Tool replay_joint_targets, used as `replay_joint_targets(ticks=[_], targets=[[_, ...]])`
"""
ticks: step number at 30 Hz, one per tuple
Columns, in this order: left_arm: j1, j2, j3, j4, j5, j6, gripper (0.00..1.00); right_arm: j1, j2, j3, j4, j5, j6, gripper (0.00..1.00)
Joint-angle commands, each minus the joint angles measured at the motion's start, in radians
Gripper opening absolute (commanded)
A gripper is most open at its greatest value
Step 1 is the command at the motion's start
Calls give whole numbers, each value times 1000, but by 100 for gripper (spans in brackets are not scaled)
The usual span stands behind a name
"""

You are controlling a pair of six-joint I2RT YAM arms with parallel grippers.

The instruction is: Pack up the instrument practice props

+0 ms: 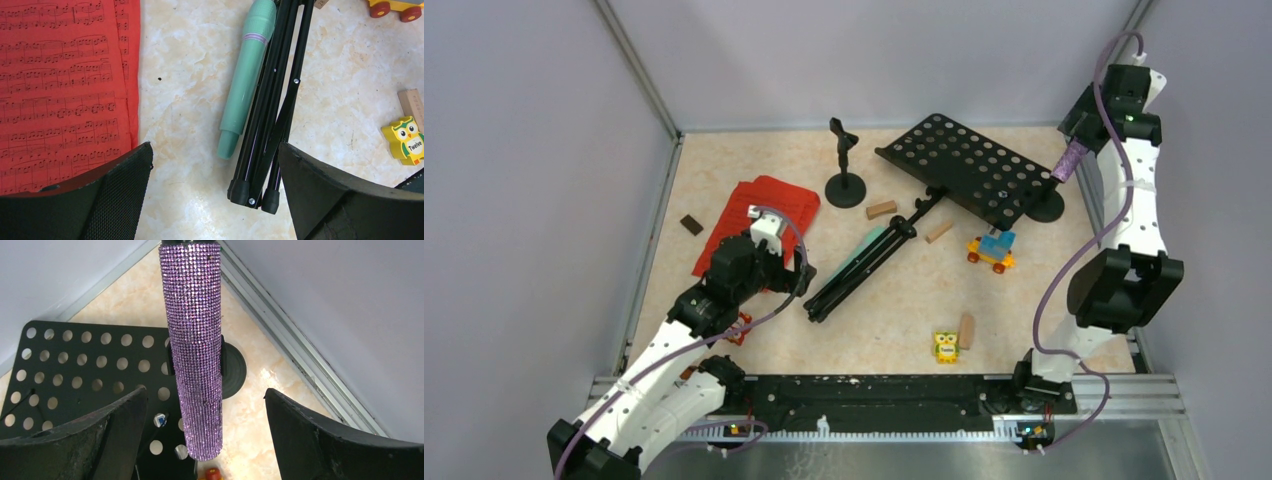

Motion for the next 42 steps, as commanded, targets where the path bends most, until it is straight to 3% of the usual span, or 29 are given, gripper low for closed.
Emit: replay_joint_targets(ticks=[1, 10, 12, 19, 26, 32, 42], targets=[[-3, 9, 34, 48, 28, 12, 99, -8, 47, 61, 19, 32, -20, 86], [-4, 27, 40, 45, 41, 25, 99, -8, 183, 138, 7, 60, -48, 85], [-4, 26, 40, 47, 45, 26, 99, -9, 205, 155, 11, 73, -55, 81], [-4, 26, 38, 47, 45, 27, 99, -8, 205, 125, 61, 97, -54, 47], [-4, 35, 40, 48, 47, 33, 99, -9, 47, -66, 230, 129, -35, 2], [-3, 42, 43, 44, 44, 33, 99, -7, -146, -139, 317, 191, -6, 0], [-4, 41, 42, 44, 43, 30, 99, 109, -300, -94, 338, 201, -180, 0]])
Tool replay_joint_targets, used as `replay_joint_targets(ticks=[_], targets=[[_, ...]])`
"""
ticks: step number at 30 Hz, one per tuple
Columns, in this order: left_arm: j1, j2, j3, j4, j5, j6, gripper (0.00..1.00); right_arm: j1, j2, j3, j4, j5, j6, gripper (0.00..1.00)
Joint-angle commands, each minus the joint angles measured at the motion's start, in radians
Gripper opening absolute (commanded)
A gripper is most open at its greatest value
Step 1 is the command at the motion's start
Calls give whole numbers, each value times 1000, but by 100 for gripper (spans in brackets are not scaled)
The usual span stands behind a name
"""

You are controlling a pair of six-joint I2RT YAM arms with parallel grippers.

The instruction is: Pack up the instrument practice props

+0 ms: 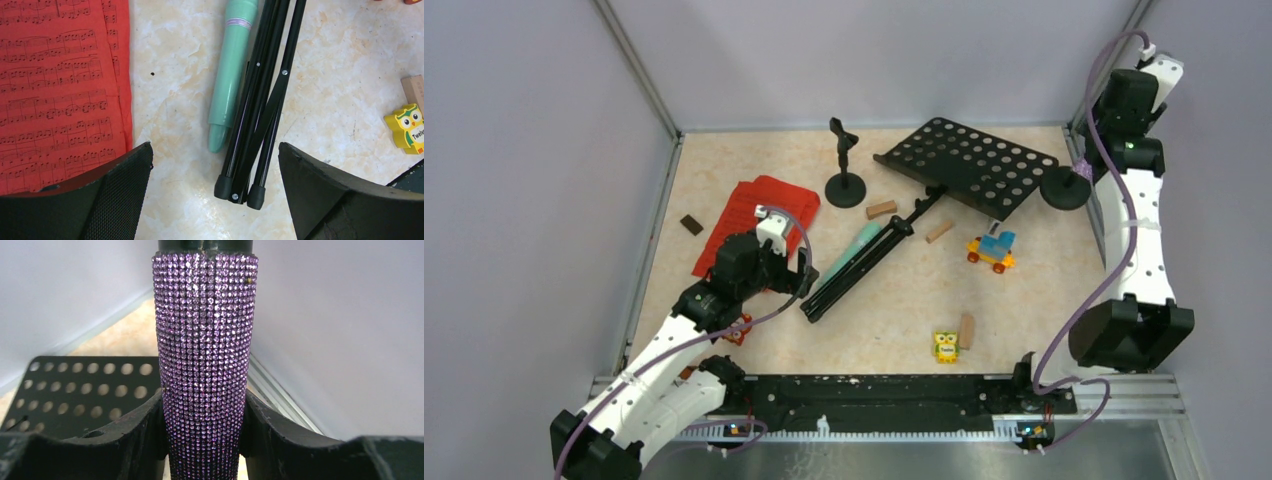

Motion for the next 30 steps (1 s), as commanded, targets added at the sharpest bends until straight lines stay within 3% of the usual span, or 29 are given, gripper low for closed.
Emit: replay_joint_targets(ticks=[1, 7, 11, 16, 22, 30], targets=[[-4, -2, 41, 43, 8, 6, 99, 71, -112, 82, 152, 17, -74, 0], [-3, -3, 40, 40, 9, 2, 99, 110, -183, 86, 137, 30, -83, 0], [-4, -2, 41, 42, 6, 2, 99, 165, -209, 122, 93, -94, -114, 0], [-4, -11, 40, 45, 7, -4, 99, 466, -216, 162, 28, -192, -220, 0], [-4, -66, 33, 53, -24, -19, 99, 853, -296, 25, 123, -373, -346, 0], [-4, -146, 22, 62, -54, -29, 99, 1022, -381, -232, 136, -642, -449, 0]])
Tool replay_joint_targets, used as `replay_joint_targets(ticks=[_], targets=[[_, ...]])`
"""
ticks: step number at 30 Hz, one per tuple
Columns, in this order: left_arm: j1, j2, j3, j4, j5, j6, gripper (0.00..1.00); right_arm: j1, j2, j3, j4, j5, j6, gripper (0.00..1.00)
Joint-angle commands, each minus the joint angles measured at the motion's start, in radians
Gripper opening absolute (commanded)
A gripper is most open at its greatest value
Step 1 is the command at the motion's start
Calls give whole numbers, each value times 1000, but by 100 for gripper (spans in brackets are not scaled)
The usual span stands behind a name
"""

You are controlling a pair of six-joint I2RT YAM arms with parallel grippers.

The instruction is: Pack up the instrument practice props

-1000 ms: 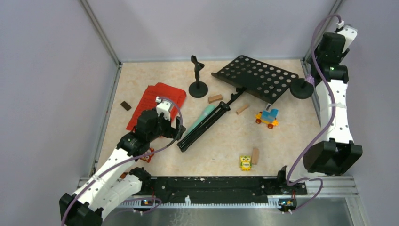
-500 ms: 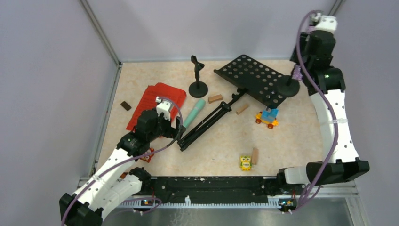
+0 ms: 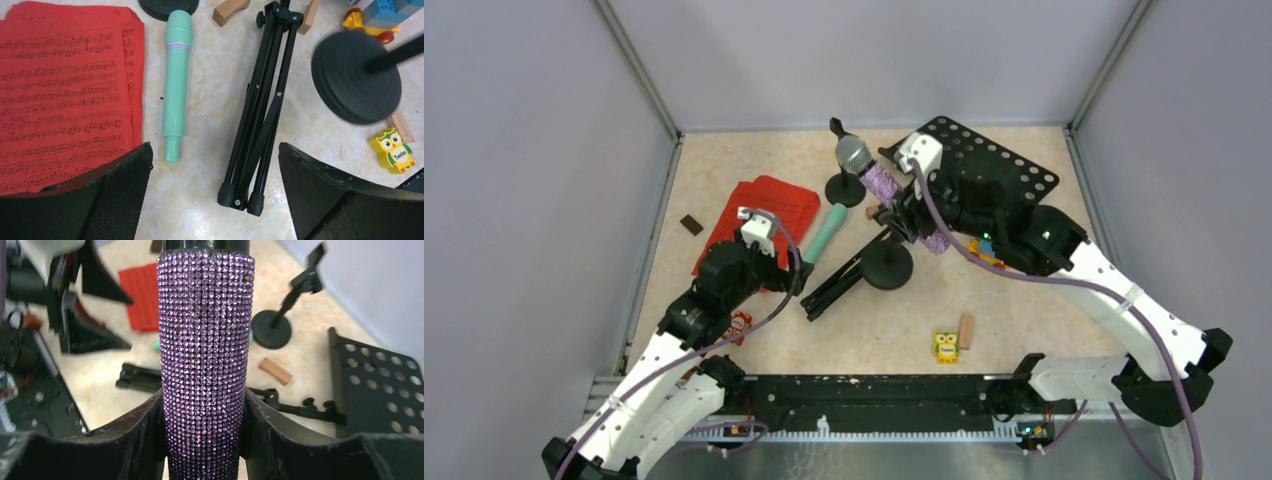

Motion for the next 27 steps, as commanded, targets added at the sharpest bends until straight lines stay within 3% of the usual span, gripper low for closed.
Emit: replay_joint_targets(ticks=[1, 7, 14, 20, 25, 27], targets=[[-4, -34, 19, 51, -32, -16, 99, 34, -92, -74, 123, -176, -112, 0], [-4, -35, 14, 55, -9, 6, 99, 42, -184, -273, 251, -399, -131, 0], [-4, -68, -7, 84, 43, 32, 99, 43, -202, -479, 428, -391, -107, 0], [-5, -118, -34, 128, 144, 69, 99, 42, -205, -565, 405, -319, -279, 0], [-5, -207, -129, 267, 354, 71, 99, 42, -220, -573, 287, -364, -374, 17], [-5, -245, -159, 313, 399, 57, 99, 43, -230, -582, 271, -377, -373, 35]])
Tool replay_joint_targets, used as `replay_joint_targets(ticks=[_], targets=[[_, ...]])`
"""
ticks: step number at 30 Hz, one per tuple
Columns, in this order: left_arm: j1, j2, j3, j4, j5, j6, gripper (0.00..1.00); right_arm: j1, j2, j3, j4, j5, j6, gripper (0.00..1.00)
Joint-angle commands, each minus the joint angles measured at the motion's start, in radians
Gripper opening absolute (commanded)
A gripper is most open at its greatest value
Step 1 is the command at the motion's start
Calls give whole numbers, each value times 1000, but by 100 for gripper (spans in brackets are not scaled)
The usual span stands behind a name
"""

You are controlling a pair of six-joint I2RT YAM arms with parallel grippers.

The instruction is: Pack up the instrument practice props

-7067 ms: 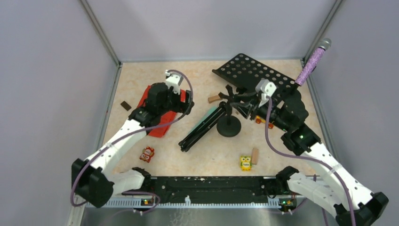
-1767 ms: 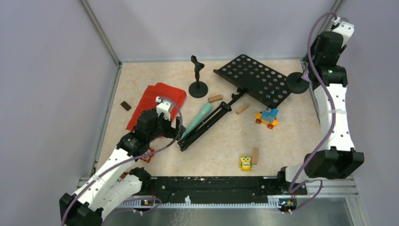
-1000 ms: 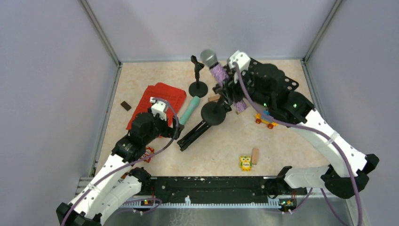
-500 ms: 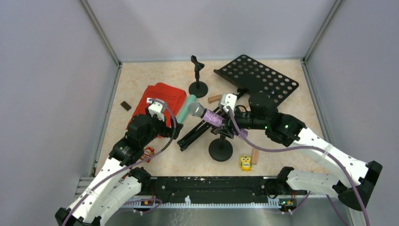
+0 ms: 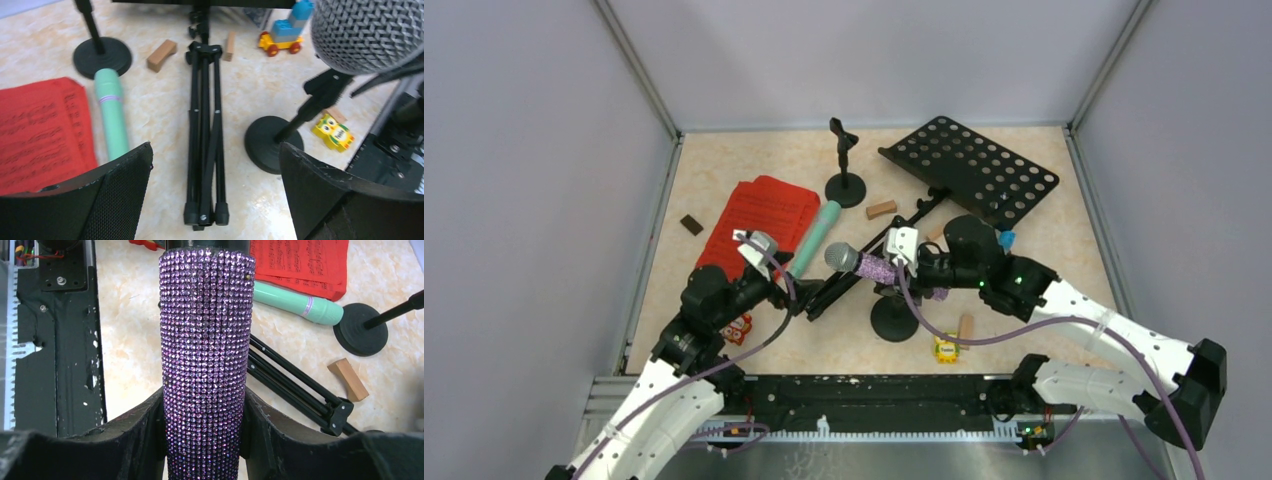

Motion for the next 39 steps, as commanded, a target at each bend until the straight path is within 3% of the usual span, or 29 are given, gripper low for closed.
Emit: replay_joint_targets(ticks=[1, 3, 7, 11, 21, 30, 36, 39], targets=[[-5, -80, -63, 173, 174, -12, 99, 5, -58, 7, 26, -33, -97, 51], [-5, -115, -86, 187, 187, -41, 99, 6, -76, -4, 29, -20, -81, 67], [-5, -194, -155, 313, 304, -66, 99, 4, -94, 14, 20, -18, -60, 77], [-5, -239, -237, 435, 349, -121, 99, 6, -96, 60, 22, -16, -24, 78], [-5, -104, -306, 652, 360, -210, 99, 6, 72, 233, -16, -81, 98, 76], [-7, -28, -333, 765, 350, -221, 99, 6, 164, 274, -57, -93, 108, 59], [-27, 75, -338, 847, 373, -216, 99, 6, 151, 250, -4, -97, 131, 25], [-67, 124, -352, 911, 354, -223, 99, 6, 120, 230, 13, -100, 128, 4]])
